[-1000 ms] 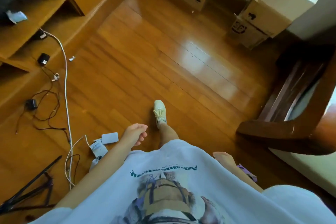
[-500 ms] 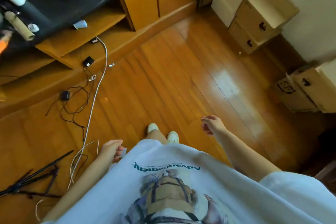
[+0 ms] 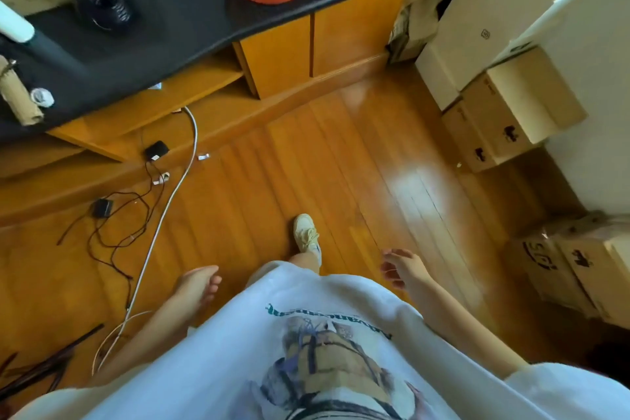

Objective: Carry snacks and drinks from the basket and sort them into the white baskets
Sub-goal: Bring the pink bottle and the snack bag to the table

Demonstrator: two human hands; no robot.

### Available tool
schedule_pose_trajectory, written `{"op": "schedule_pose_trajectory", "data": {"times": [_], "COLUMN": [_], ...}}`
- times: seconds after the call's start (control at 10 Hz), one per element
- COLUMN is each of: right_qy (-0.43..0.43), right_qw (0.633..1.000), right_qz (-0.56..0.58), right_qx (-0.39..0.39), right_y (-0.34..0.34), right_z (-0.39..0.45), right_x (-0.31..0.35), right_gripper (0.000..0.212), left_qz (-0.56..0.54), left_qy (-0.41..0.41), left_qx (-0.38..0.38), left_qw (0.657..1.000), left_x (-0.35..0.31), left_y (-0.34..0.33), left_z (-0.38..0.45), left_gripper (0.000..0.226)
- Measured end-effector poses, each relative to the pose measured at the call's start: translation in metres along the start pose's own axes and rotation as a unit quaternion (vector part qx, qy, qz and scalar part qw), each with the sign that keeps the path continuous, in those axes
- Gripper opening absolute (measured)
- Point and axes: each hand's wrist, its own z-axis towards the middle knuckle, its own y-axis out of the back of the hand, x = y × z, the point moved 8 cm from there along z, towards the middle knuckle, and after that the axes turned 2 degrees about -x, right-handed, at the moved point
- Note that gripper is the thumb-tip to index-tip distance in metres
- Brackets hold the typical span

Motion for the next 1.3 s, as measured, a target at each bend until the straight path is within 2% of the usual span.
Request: {"op": "schedule_pose_trajectory", "data": {"times": [0.2, 0.3, 0.4, 0.5, 0.6, 0.7, 0.8, 0.9, 1.0, 1.1, 1.2, 1.3], "right_qy": [-0.043, -0.069, -0.079, -0.073, -0.068, -0.049, -0.024, 0.021, 0.089, 0.145, 0.191, 0.228], "right_qw": [0.997, 0.996, 0.997, 0.997, 0.998, 0.999, 0.999, 0.998, 0.99, 0.98, 0.971, 0.964], "right_qz": [0.05, 0.035, 0.003, 0.008, 0.007, -0.008, -0.022, -0.053, -0.083, -0.098, -0.116, -0.138], "right_qx": [-0.038, -0.043, -0.021, -0.031, -0.013, 0.008, -0.01, 0.034, 0.074, 0.099, 0.081, 0.02], "right_y": [0.033, 0.047, 0.053, 0.059, 0.052, 0.044, 0.029, 0.002, -0.029, -0.062, -0.088, -0.1], "right_z": [0.034, 0.052, 0.079, 0.117, 0.148, 0.172, 0.193, 0.206, 0.207, 0.213, 0.223, 0.24], "right_x": [0.05, 0.07, 0.103, 0.155, 0.239, 0.313, 0.409, 0.485, 0.559, 0.62, 0.677, 0.728], "right_gripper": [0.006, 0.016, 0.028, 0.031, 0.03, 0.017, 0.016, 0.021, 0.011, 0.008, 0.021, 0.039], "left_qz": [0.036, 0.058, 0.069, 0.033, 0.0, -0.018, -0.055, -0.14, -0.202, -0.24, -0.251, -0.28], "left_qy": [-0.107, -0.154, -0.166, -0.153, -0.123, -0.102, -0.087, -0.01, 0.038, 0.048, 0.023, -0.024], "left_qx": [0.059, 0.092, 0.101, 0.104, 0.078, 0.046, 0.014, -0.02, -0.043, -0.064, -0.079, -0.072], "left_qw": [0.992, 0.982, 0.979, 0.982, 0.989, 0.994, 0.995, 0.99, 0.978, 0.967, 0.965, 0.957], "left_x": [-0.177, -0.242, -0.29, -0.331, -0.368, -0.4, -0.421, -0.419, -0.421, -0.45, -0.498, -0.566], "left_y": [-0.083, -0.118, -0.141, -0.152, -0.152, -0.137, -0.116, -0.1, -0.092, -0.09, -0.094, -0.107], "left_z": [-0.016, -0.025, -0.023, -0.011, 0.004, 0.014, 0.02, 0.023, 0.027, 0.039, 0.057, 0.079], "left_gripper": [0.007, 0.01, 0.017, 0.015, 0.009, 0.014, 0.017, 0.009, 0.021, 0.017, 0.016, 0.027]}}
